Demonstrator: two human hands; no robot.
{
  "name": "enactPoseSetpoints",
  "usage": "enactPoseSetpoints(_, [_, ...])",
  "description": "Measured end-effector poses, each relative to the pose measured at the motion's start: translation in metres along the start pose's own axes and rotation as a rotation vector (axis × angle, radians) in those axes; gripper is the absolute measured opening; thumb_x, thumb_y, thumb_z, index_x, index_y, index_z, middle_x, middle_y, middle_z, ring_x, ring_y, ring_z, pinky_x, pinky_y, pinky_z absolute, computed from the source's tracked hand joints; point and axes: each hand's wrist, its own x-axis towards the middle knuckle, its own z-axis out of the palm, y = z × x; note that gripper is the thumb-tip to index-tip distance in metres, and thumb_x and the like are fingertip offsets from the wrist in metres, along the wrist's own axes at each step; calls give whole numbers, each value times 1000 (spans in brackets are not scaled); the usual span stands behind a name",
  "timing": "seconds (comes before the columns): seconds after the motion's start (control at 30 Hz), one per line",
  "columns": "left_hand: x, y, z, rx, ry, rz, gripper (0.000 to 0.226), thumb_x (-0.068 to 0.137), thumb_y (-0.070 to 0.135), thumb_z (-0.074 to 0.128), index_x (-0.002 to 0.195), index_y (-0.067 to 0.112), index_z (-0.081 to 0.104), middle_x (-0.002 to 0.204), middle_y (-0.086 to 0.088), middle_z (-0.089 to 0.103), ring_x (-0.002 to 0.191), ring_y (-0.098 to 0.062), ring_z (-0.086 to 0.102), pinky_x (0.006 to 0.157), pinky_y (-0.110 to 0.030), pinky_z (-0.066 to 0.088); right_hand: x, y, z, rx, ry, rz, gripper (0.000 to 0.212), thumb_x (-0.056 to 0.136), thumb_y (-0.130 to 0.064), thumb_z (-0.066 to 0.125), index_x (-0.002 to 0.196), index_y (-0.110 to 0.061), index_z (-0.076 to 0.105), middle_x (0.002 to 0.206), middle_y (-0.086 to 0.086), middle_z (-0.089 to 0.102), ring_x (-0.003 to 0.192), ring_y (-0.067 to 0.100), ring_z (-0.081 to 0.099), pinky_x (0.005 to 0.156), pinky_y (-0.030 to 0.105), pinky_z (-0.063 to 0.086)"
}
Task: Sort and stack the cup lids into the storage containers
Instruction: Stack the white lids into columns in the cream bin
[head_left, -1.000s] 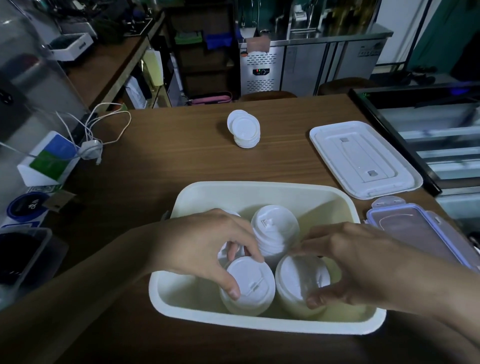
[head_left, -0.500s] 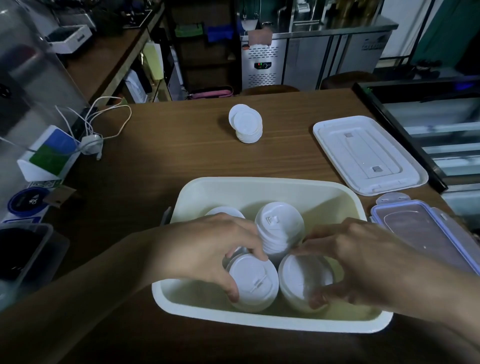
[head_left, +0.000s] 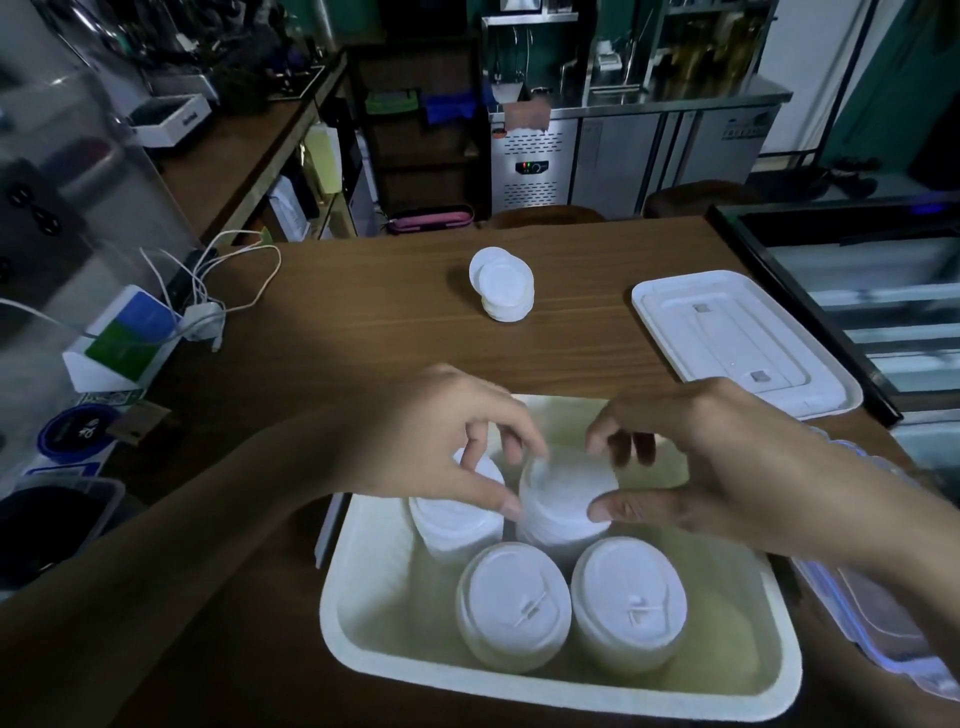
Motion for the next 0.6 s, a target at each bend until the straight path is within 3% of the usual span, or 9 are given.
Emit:
enactPoseSetpoints(0.1, [9,-18,-11,-137,102,-51,35,79,36,91,110,29,77,98,11,72,73,-13,64,67,-23,52,27,11,0,97,74,-9,35,76,-53,84,102,-36,70,85,-17,66,82,7,64,67,13,43])
enactPoseSetpoints(0.27, [25,-48,-29,-266,235,-112,26,83,29,88,106,24,78,92,5,75,69,-17,60,65,-34,51,71,42,6,232,142,38,35,73,-52,85,100,-36,70,87,-10,69,76,15,62,66,19,47])
enactPoseSetpoints(0.47, [61,-99,-44,-203,433,-182,27,84,28,87,110,28,77,94,6,75,78,-12,68,70,-25,55,136,93,13,202,247,130,45,74,-43,90,109,-32,65,93,-13,68,84,5,63,71,15,46])
enactPoseSetpoints(0.6, [100,-151,-50,-96,524,-261,47,82,35,87,125,33,68,114,14,68,95,-3,67,82,-28,56,184,129,22,141,238,255,67,73,-43,91,129,-24,60,114,-7,63,101,13,62,89,30,52])
